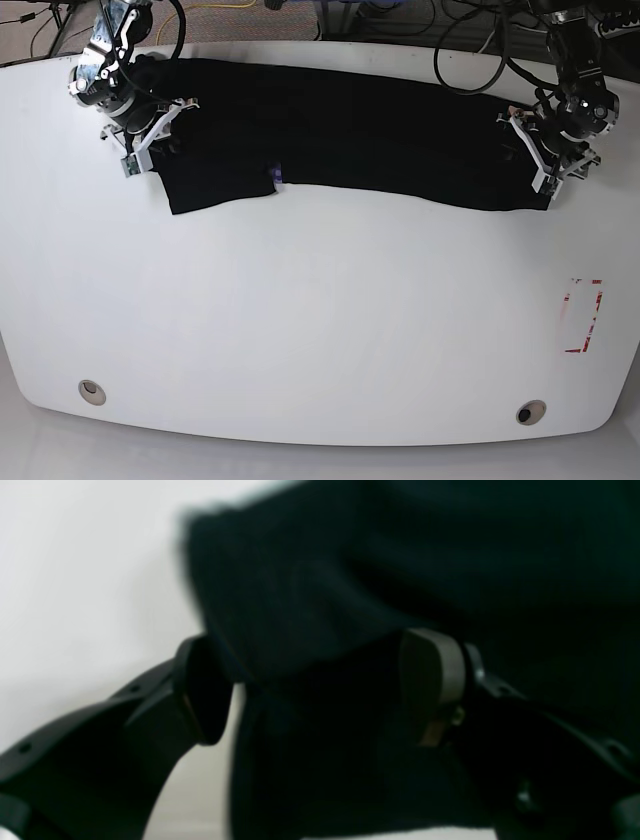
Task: Layout the t-shirt on the table in an organized manner, then fold the t-shirt properly
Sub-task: 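Lower the folded hem onto the shirt and release with both grippers, then regrasp the folded strip's ends with the left and right grippers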
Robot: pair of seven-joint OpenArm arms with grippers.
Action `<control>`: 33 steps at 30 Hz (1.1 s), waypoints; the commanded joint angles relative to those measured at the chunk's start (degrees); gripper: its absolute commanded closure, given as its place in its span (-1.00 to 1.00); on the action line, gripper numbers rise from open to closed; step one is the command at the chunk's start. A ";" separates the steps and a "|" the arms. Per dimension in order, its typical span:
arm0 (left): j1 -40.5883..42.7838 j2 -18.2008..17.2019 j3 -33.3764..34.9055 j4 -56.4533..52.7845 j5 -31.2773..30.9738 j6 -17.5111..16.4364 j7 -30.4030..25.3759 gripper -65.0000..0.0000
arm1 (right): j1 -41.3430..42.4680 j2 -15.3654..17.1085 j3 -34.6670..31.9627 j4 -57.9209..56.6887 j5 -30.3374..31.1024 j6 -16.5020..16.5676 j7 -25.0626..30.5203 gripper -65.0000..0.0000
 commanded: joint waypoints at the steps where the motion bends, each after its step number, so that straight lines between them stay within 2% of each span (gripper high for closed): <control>1: -2.39 -0.94 -0.23 -0.55 0.54 -0.08 -0.43 -0.43 | 1.14 1.35 -0.26 -3.97 -7.64 -1.71 -7.29 0.69; 14: -8.46 -0.67 -0.23 -6.08 0.72 -0.08 -0.43 -0.43 | 10.55 5.66 -0.26 -11.09 -7.73 -1.71 -6.15 0.69; 20: -9.25 -0.67 -0.14 -5.64 0.54 -0.08 -0.25 -0.43 | 13.36 5.83 -0.26 -10.83 -7.73 -1.71 -6.15 0.67; 25: -9.25 -0.67 0.56 -3.45 0.46 -0.08 -0.25 -0.43 | 14.06 6.01 -0.26 -6.08 -7.47 -1.71 -6.32 0.63; 27: -9.25 -0.67 0.47 -2.39 0.46 -0.17 -0.25 -0.43 | 14.15 5.75 -0.43 -3.97 -7.47 -1.71 -6.32 0.49; 33: -9.07 -0.76 0.39 0.42 0.46 -0.17 -0.17 -0.43 | 14.77 5.75 -3.34 2.10 -7.47 -1.71 -6.32 -0.34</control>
